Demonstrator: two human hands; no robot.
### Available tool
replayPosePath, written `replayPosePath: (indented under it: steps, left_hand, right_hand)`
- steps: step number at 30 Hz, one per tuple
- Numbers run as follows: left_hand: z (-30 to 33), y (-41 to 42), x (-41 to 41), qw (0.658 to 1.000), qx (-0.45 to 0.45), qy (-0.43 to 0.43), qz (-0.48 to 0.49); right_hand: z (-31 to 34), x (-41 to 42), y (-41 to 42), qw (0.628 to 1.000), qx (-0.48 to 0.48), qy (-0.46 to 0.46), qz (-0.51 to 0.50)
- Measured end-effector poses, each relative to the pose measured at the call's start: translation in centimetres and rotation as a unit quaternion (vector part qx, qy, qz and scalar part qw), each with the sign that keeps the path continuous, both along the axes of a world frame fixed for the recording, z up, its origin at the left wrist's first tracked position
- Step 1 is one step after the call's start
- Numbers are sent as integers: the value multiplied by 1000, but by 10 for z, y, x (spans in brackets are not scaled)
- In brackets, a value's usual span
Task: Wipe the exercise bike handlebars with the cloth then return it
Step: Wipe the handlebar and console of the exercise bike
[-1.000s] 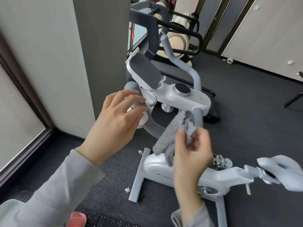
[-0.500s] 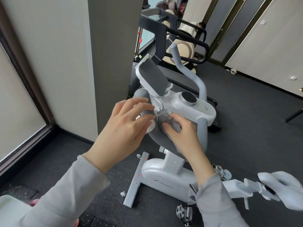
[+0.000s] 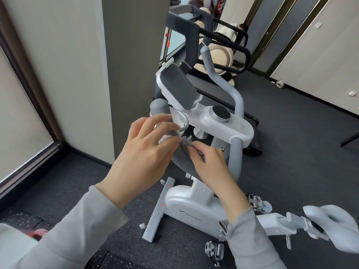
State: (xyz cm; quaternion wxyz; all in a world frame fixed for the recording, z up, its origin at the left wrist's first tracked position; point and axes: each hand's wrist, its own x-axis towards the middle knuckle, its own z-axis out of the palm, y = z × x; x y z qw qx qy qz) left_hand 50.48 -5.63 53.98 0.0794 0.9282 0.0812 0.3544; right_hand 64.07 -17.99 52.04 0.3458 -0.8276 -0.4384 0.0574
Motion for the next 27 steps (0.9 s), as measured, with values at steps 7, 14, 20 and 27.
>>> replayPosePath:
  steps: [7, 14, 20, 27]
  left_hand:
    - [-13, -38, 19, 1000, 6, 17, 4]
    - [-25, -75, 46, 995, -22, 59, 79]
    - [-38, -98, 63, 981, -68, 97, 152]
    - [-40, -103, 69, 972, -93, 87, 199]
  right_hand:
    - [-5, 25, -20, 997, -73, 20, 5]
    - [0, 56, -59, 990, -98, -34, 100]
    - [0, 90, -70, 965, -126, -97, 210]
    - [0, 133, -60, 949, -128, -135, 254]
